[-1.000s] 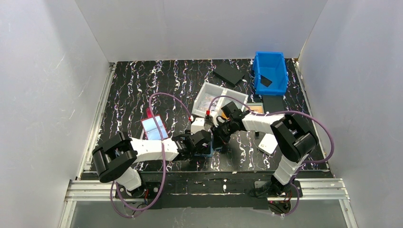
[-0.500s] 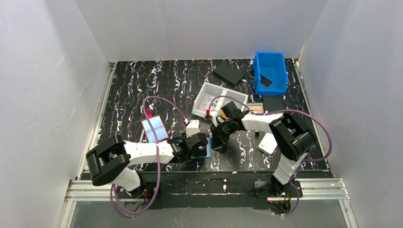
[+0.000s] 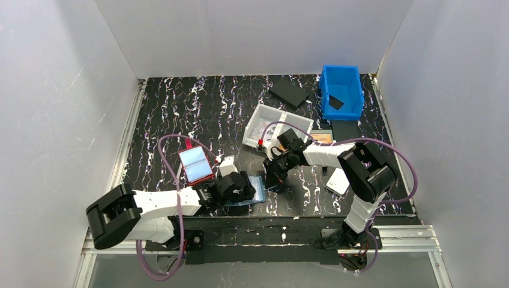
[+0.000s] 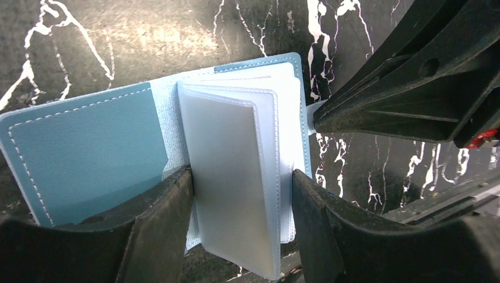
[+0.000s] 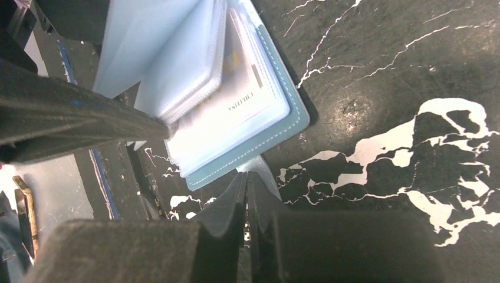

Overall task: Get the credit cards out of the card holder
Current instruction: Open the card holder at the center of the board.

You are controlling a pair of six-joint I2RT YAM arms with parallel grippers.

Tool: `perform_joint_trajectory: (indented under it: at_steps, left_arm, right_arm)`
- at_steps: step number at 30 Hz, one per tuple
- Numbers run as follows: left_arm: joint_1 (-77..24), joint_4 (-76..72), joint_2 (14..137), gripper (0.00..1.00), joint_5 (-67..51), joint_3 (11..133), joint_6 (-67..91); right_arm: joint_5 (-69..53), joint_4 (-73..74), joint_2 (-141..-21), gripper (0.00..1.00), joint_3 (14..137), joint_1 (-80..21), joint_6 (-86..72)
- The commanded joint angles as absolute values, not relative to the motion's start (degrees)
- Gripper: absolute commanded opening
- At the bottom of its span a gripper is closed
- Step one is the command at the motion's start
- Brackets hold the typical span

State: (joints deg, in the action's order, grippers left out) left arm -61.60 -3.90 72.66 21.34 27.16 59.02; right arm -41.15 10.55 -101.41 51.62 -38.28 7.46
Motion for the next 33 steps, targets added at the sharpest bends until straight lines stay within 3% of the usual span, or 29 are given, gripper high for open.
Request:
perform_joint_trajectory:
  at_steps: [1, 16, 26, 33]
  left_arm:
    - [-59.0, -3.4, 67.3, 0.46, 18.0, 20.6, 60.6]
    - [-52.8, -4.6, 53.5, 0.62, 11.2, 11.1, 61.9]
    - [-51.9, -6.7, 52.2, 0.62, 9.0, 9.1, 62.6]
    - [-51.7, -7.6, 50.0, 0.7, 7.6, 8.1, 62.5]
  right_arm:
    - [-36.8, 11.7, -102.7, 0.12, 52.6, -37.7, 8.9]
    - [-38.0, 12.5, -102.7, 0.12, 52.9, -37.7, 9.7]
    - [-45.7, 14.2, -100.5, 0.17, 53.3, -37.7, 13.2]
    - [-50.2, 15.9, -99.6, 0.2, 53.7, -37.7, 15.5]
